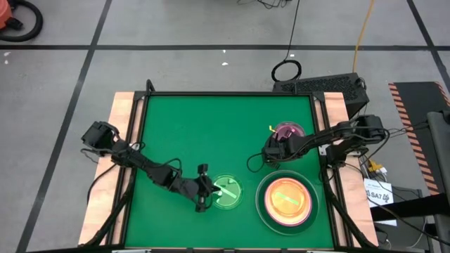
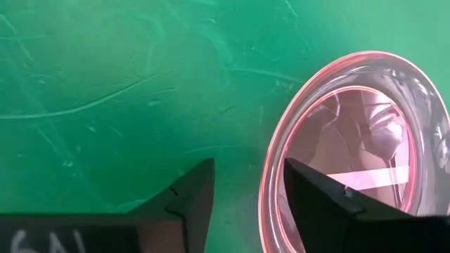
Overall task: Stack plastic plates
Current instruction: Stack the pink plate on top of the green plate
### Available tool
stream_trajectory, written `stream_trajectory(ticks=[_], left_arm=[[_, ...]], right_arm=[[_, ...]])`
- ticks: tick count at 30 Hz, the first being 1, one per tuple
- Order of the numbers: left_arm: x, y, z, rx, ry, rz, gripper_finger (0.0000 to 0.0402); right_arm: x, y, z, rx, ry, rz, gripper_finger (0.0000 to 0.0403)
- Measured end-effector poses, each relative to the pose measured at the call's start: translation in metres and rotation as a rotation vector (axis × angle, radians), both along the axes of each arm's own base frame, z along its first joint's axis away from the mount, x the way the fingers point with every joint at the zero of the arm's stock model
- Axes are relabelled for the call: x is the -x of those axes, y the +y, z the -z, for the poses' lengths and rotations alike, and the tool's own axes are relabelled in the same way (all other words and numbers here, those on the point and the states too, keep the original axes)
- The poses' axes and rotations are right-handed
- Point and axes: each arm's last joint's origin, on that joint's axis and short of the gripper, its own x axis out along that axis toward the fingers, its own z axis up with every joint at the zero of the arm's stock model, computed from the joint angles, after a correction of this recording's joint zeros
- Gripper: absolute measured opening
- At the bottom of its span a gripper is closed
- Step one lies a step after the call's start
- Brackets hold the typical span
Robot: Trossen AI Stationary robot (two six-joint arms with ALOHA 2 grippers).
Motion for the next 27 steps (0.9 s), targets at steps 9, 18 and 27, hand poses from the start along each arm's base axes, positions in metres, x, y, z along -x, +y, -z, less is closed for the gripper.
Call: stream_trajectory(ticks=[9, 18, 27], left_arm=[[0.001, -0.0017, -0.0003, 0.005, -0.01, -0.036, 0.0008], [0.001, -0.0017, -0.0003, 0.006, -0.01, -0.036, 0.0008], [0.0012, -0.0026, -0.0001, 0.022, -0.001, -0.01, 0.0009]], right_arm=[[0.0018, -0.0031, 0.0008, 0.004, 0.013, 0.024, 0.0104], [0.0021, -0.0037, 0.0007, 0.003, 0.02, 0.018, 0.0007], [0.0026, 0.006, -0.0029, -0.036, 0.02, 0.012, 0.0003]])
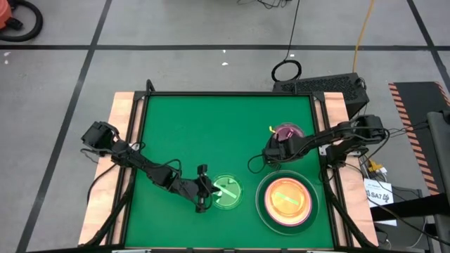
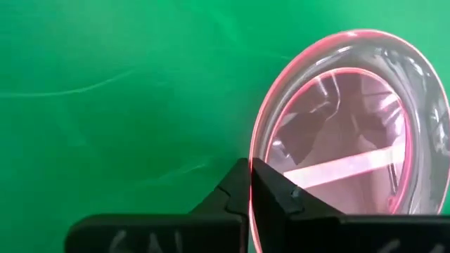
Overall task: Stack plastic plates
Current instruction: Stack the pink plate on top of the green plate
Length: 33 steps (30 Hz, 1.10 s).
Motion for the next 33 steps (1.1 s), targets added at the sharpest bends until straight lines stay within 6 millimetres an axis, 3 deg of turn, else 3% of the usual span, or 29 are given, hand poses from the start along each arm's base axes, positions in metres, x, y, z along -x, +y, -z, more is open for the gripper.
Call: stream_trajectory(ticks=[4, 9, 17, 24, 33], left_arm=[[0.003, -0.004, 0.001, -0.054, 0.013, 0.046, 0.0031], [0.008, -0.012, 0.002, -0.108, 0.013, 0.073, 0.009], [0.022, -0.037, 0.001, -0.191, -0.004, 0.21, 0.0176], [0.033, -0.054, 0.004, -0.226, -0.005, 0.293, 0.0184], [0.031, -0.055, 0.033, -0.364, 0.058, 0.276, 0.0184]], right_arm=[[-0.004, 0.012, -0.007, -0.018, -0.017, -0.023, 0.0002], [-0.011, 0.031, -0.021, -0.02, -0.036, -0.062, 0.0001], [-0.022, 0.072, -0.061, 0.011, -0.11, -0.162, 0.0001], [-0.021, 0.114, -0.098, 0.042, -0.225, -0.24, 0.0], [-0.008, 0.16, -0.124, 0.008, -0.347, -0.386, 0.0]])
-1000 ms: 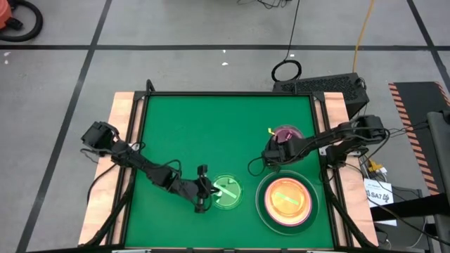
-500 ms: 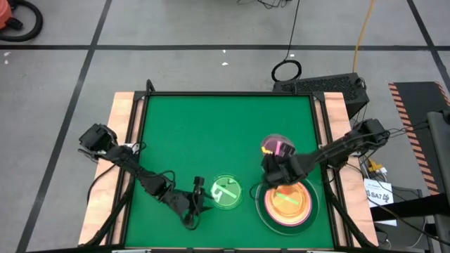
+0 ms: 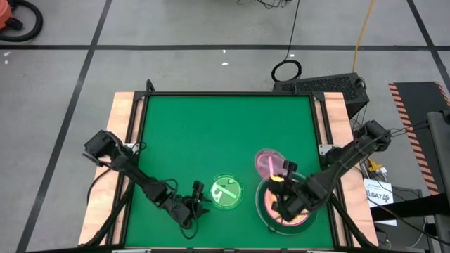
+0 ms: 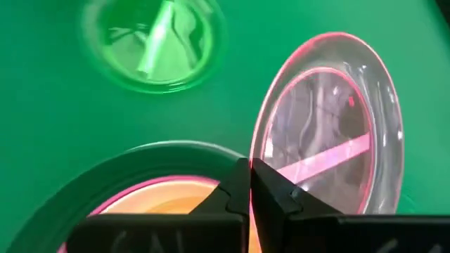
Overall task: Stack plastic plates
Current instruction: Stack the pink plate on top of the green plate
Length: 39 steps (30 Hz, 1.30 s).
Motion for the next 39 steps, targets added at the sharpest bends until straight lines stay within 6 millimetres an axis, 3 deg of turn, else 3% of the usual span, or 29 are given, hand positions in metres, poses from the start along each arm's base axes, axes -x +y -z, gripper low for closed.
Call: stream_trajectory(ticks=[11, 19, 27, 39], left_arm=[[-0.004, 0.006, 0.014, -0.081, 0.017, -0.041, 0.0184], [-0.007, 0.016, 0.017, -0.105, 0.056, -0.074, 0.0184], [-0.011, 0.021, 0.017, -0.106, 0.056, -0.081, 0.0184], [-0.012, 0.023, 0.017, -0.093, 0.063, -0.077, 0.0184]], right_arm=[[0.024, 0.05, -0.022, -0.04, -0.157, -0.197, 0.0], [0.045, 0.076, -0.025, -0.114, -0.193, -0.307, 0.0], [0.057, 0.092, -0.012, -0.198, -0.099, -0.308, 0.0], [0.061, 0.103, 0.034, -0.17, 0.197, -0.161, 0.0]])
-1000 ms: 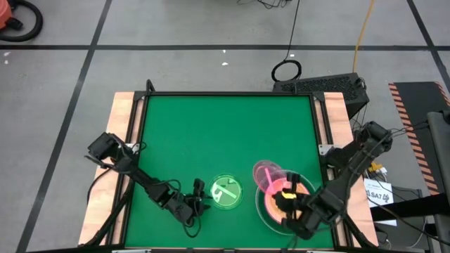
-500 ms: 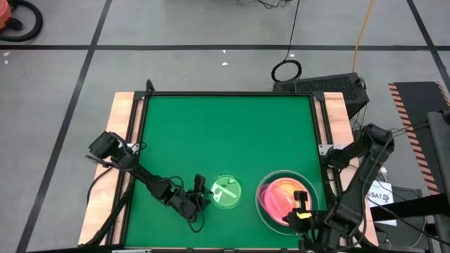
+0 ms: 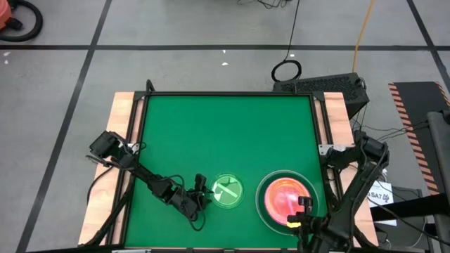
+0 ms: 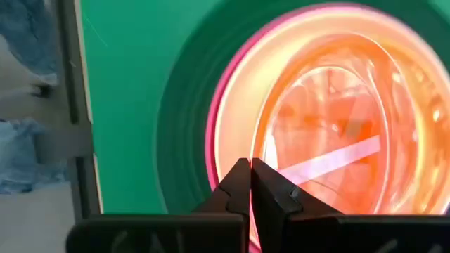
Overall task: Stack plastic plates
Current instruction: Stack the pink plate on top of the green plate, then stack the green plate on top of the pink plate
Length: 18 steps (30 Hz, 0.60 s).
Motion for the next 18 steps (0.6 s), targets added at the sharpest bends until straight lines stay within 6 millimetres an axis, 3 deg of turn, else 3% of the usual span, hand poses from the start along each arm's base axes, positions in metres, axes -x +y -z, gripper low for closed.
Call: stream_trajectory(ticks=[8, 18], left_arm=[[0.0, 0.0, 0.0, 0.007, -0.002, -0.006, 0.0184], [-0.001, 0.002, 0.0, 0.025, -0.005, -0.023, 0.0184]], right_arm=[[-0.003, 0.006, 0.018, 0.038, 0.049, 0.029, 0.0015], [-0.005, 0.008, 0.028, 0.07, 0.031, 0.06, 0.0096]])
